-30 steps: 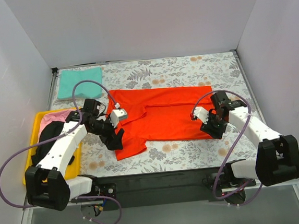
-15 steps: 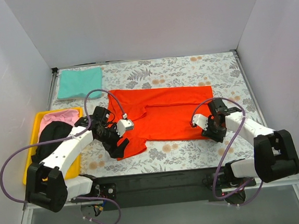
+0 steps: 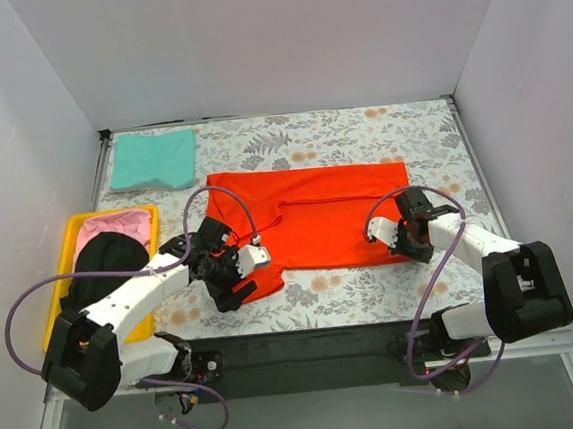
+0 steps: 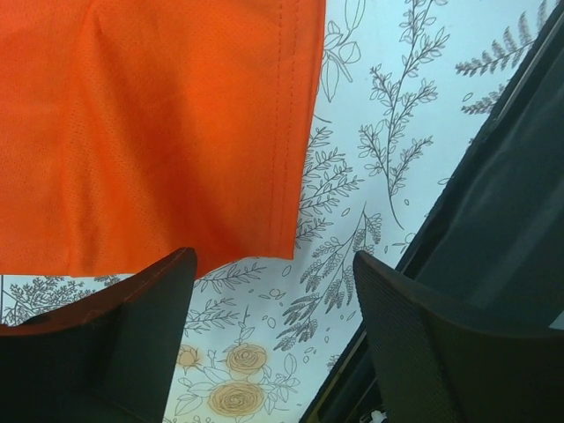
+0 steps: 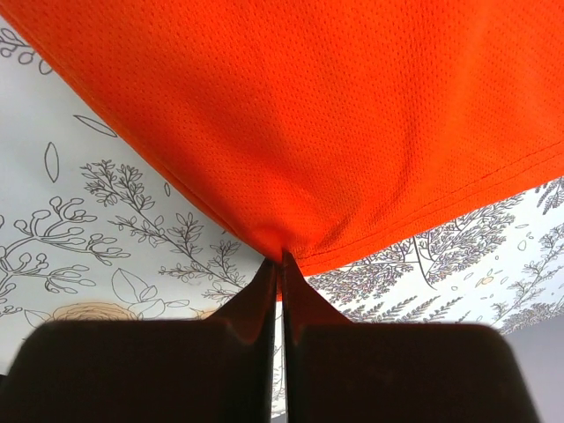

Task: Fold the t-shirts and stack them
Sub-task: Fold the tshirt

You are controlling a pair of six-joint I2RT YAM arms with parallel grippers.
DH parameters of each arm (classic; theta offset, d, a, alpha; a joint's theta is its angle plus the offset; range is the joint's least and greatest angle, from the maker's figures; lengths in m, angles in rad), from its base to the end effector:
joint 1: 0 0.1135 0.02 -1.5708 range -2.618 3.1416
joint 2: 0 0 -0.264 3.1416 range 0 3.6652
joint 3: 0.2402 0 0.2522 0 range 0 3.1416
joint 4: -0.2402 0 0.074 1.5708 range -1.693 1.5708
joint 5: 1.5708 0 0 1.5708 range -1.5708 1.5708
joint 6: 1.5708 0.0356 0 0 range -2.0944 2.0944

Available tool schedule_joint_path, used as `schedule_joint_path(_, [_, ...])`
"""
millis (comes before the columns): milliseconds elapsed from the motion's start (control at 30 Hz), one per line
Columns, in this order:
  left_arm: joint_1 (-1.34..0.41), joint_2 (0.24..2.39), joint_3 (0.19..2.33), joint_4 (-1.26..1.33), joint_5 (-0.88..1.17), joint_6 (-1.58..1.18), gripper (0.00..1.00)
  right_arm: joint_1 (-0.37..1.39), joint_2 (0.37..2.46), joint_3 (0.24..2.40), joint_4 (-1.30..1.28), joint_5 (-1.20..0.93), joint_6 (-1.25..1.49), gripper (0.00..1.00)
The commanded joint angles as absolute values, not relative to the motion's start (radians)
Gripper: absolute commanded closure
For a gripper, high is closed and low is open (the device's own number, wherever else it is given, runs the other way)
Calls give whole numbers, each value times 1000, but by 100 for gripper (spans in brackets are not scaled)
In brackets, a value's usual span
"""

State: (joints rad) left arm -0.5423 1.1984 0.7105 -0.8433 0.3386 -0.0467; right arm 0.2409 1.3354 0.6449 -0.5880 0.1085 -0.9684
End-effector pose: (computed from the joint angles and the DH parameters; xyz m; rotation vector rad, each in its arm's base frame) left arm 0.1600 -0.1102 0.1931 0.7837 2.8497 -0.5866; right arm 0.2117 0.0480 0.1557 -1.6250 2.3924 -0.2982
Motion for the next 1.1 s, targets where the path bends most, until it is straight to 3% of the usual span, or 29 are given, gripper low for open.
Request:
schedule_joint_path(0, [-574,1184,698,-822,284,-20,31,241,1365,635,-566,84,-965,99])
schedule_joint_path(267, [-640,1086,779,-902,373,-66,39,241,1378,653,-581,74,-956,99])
schedule_joint_path(467, [-652,1175,735,-878,305,-89,51,242,1388,661,-587,74,-953,99])
schedule_joint_path(733, [-652,1212,629,-715,105,-77,52,241,1379,689,-615,66,-951,99])
schedule_joint_path(967, [-655,1223,569,-732,161,-48,52,241,1390,704,-621,63,-948,99])
schedule_joint_path(1067, [-658,1229,549,-707,153,-46,59,241,1396,710,-621,58,-945,99])
